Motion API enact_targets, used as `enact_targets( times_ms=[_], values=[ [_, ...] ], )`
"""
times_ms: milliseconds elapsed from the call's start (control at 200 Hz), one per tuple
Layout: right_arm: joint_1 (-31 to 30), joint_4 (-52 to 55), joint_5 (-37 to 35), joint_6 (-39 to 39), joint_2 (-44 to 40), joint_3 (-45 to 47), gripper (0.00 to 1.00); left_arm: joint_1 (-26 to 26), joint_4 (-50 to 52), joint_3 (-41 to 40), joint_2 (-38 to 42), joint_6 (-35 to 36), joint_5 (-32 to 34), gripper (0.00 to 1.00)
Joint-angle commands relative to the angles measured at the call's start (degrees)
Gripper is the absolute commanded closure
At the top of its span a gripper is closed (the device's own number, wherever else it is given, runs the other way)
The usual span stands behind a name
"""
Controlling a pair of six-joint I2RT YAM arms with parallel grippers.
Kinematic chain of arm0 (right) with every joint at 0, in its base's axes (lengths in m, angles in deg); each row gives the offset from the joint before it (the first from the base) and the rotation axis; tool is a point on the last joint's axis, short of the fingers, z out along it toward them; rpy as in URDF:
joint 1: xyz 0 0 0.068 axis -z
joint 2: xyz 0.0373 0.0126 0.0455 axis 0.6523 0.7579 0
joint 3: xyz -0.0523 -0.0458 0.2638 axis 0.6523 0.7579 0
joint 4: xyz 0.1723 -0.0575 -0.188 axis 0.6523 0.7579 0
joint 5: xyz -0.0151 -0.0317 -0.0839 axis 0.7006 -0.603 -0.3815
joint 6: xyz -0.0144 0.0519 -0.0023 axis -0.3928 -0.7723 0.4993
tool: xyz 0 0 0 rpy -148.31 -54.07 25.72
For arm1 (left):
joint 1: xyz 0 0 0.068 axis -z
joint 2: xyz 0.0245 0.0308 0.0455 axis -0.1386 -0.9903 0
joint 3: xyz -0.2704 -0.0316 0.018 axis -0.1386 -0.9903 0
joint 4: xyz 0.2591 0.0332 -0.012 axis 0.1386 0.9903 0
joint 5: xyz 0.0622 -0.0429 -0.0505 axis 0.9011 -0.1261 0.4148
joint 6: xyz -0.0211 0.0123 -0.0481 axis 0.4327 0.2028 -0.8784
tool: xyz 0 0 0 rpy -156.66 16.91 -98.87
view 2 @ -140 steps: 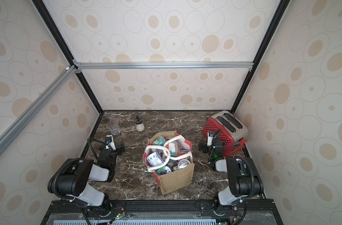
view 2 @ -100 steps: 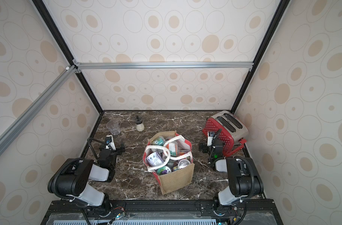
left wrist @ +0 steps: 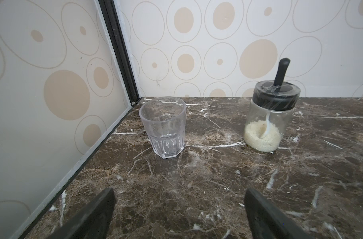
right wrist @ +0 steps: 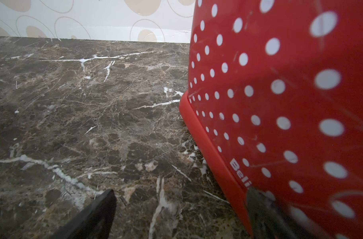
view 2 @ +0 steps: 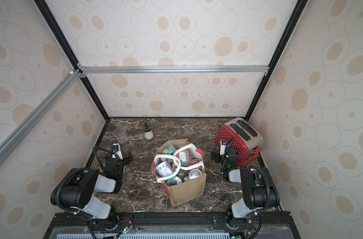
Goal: Take out the seed jars from the canvas bag
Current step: Adjust the canvas bag at the center of the board.
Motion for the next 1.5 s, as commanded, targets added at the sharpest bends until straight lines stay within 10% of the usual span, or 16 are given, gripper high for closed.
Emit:
enact_targets(
  times_ms=[0, 605, 740, 1080, 1491],
  values=[
    [0.0, -0.4, -0.3, 0.1, 0.2, -0.6, 0.00, -0.4, -0.8, 1.3, -0.3, 0.4, -0.4, 0.02],
    [0.0, -4.9, 0.8, 0.7, -3.9, 3.5, 0.00, 1.7, -11.1, -4.9, 2.4, 1.2, 5.5, 0.02],
    [-0.6, 10.9, -1.0, -1.5, -13.8, 0.0, 0.00, 2.3, -14.9, -10.1, 9.3, 0.3, 10.6, 0.02],
    [-1.2, 42.5, 6.5, -17.0, -36.4, -12.9, 0.00, 2.7, 44.7, 11.5, 44.0, -13.6, 7.3, 0.02],
    [-1.1, 86.8, 14.1, -28.1, -48.7, -39.2, 0.01, 2.6, 91.8, 41.7, 53.7, -27.5, -15.0, 0.02]
  ],
)
